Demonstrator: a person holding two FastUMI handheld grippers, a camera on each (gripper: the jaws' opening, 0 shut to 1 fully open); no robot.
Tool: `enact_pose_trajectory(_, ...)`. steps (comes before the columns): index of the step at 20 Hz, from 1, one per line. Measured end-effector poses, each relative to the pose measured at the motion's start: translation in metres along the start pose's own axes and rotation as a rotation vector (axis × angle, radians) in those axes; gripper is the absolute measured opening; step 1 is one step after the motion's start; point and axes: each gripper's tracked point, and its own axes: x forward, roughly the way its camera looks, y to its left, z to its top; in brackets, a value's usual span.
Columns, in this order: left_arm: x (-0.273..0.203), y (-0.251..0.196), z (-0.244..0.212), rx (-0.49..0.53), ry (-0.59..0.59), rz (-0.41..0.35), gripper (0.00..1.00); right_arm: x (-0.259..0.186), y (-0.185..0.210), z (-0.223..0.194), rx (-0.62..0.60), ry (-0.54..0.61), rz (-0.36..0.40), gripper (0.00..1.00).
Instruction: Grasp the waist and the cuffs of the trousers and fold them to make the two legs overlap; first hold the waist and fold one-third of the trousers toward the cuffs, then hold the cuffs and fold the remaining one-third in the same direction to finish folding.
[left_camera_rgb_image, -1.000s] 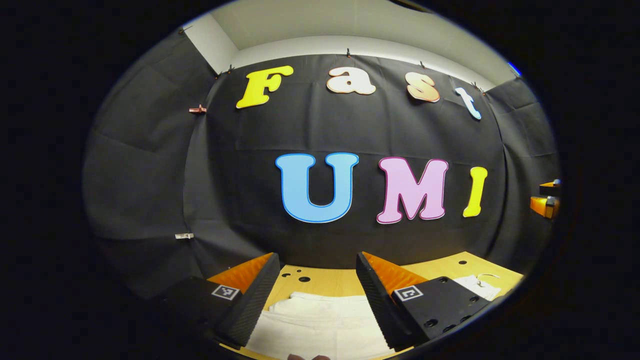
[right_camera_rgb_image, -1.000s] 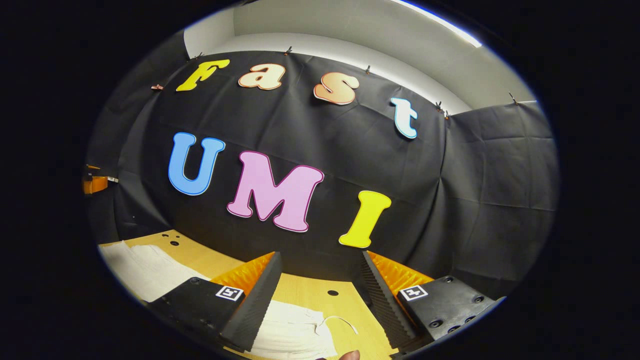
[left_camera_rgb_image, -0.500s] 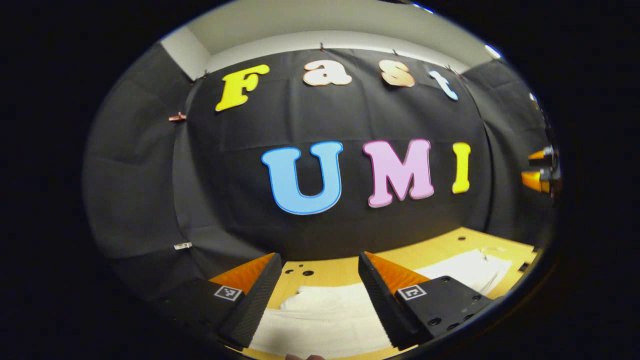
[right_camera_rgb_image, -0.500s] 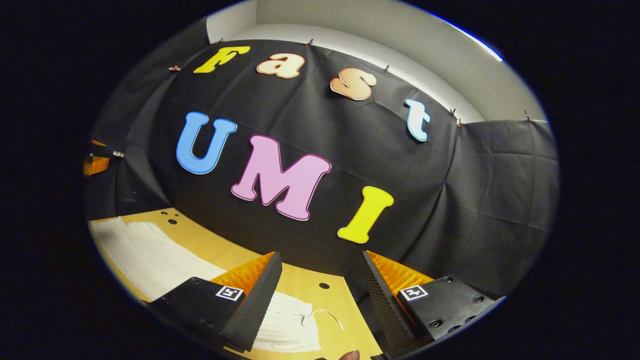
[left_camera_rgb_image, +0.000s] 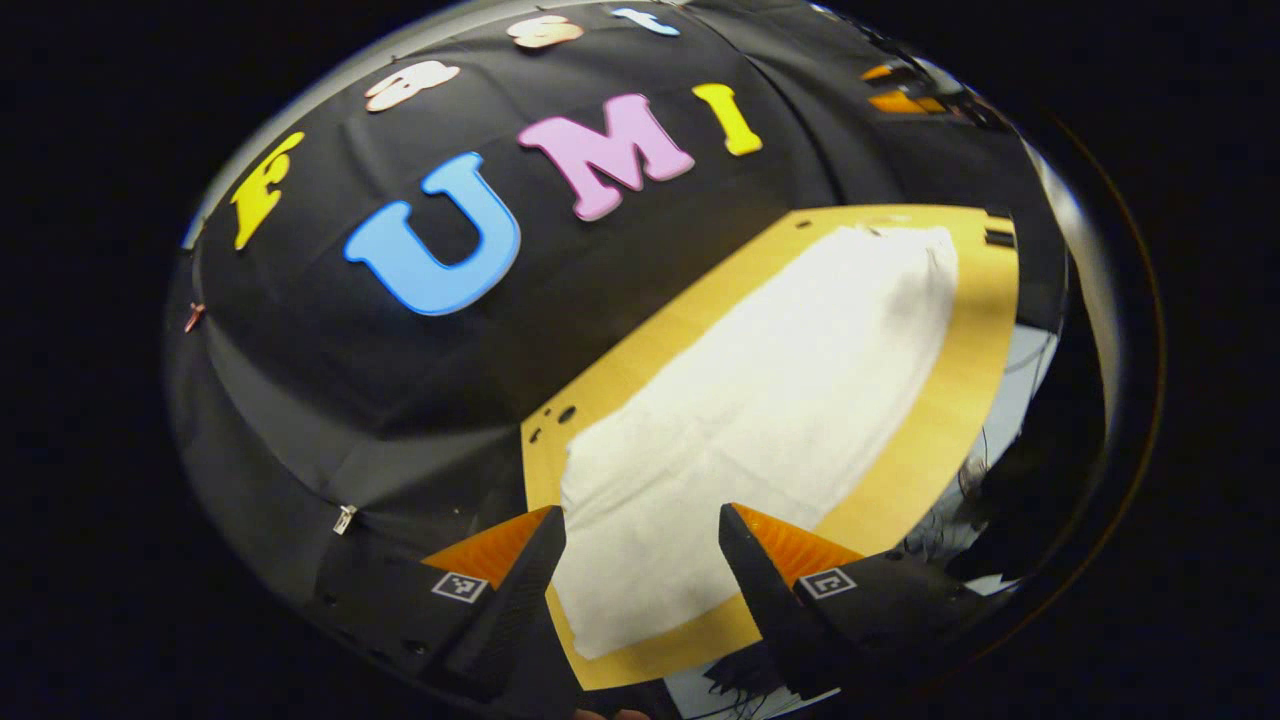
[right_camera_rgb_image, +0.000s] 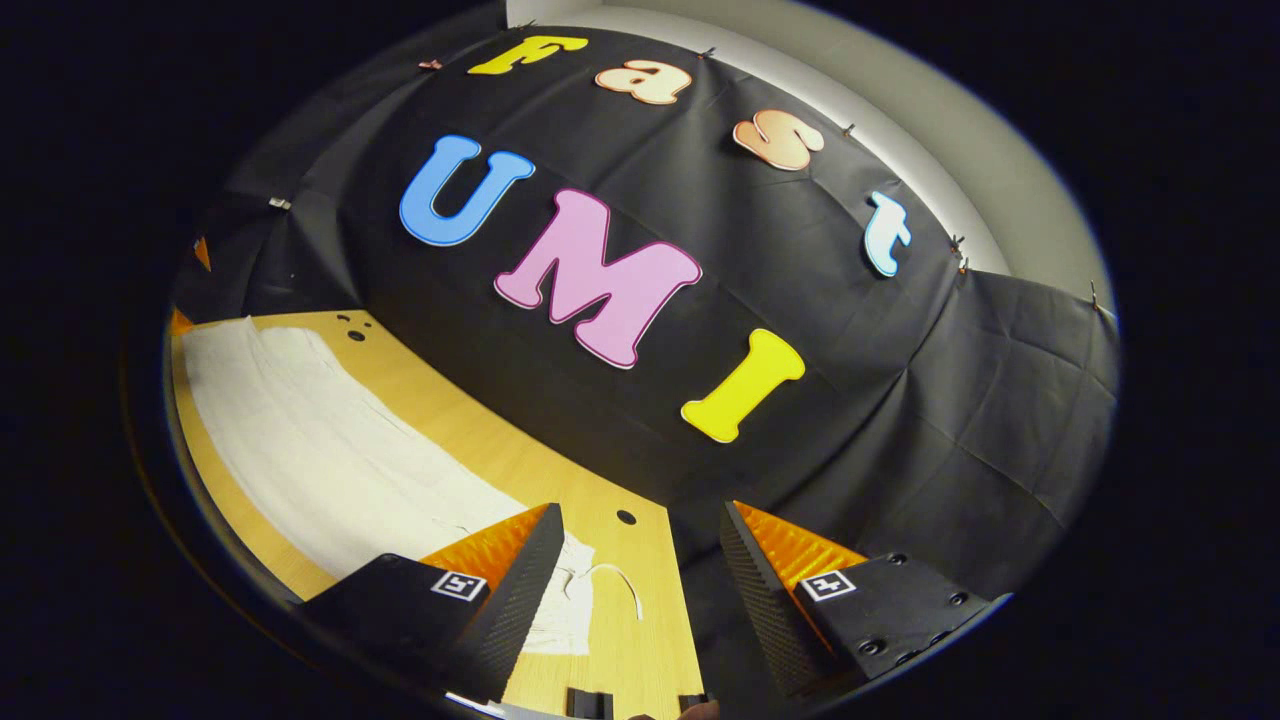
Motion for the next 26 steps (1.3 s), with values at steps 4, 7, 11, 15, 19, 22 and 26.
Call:
enact_pose_trajectory(4, 0.032, -0.011, -0.064, 0.243, 0.154, -0.064, 0.97, 0.001, 0.005, -0.022, -0.003, 0.045, -0.001, 0.97)
enact_pose_trajectory(7, 0.051, -0.027, -0.103, 0.375, 0.198, -0.156, 0.97, -0.002, 0.005, -0.035, -0.01, 0.074, -0.007, 0.97)
enact_pose_trajectory(11, 0.07, -0.025, -0.131, 0.423, 0.29, -0.23, 0.97, -0.005, 0.0, -0.043, -0.015, 0.097, -0.026, 0.97)
enact_pose_trajectory(15, 0.091, -0.017, -0.137, 0.495, 0.319, -0.259, 0.96, -0.008, -0.007, -0.049, 0.001, 0.118, -0.054, 0.97)
enact_pose_trajectory(19, 0.122, 0.002, -0.136, 0.531, 0.34, -0.275, 0.93, -0.005, -0.004, -0.059, -0.015, 0.142, -0.055, 0.97)
enact_pose_trajectory(22, 0.144, 0.013, -0.134, 0.564, 0.37, -0.29, 0.88, 0.002, 0.003, -0.07, -0.058, 0.162, -0.028, 0.97)
enact_pose_trajectory(26, 0.169, 0.022, -0.136, 0.563, 0.415, -0.285, 0.57, 0.015, 0.011, -0.094, -0.148, 0.183, 0.03, 0.97)
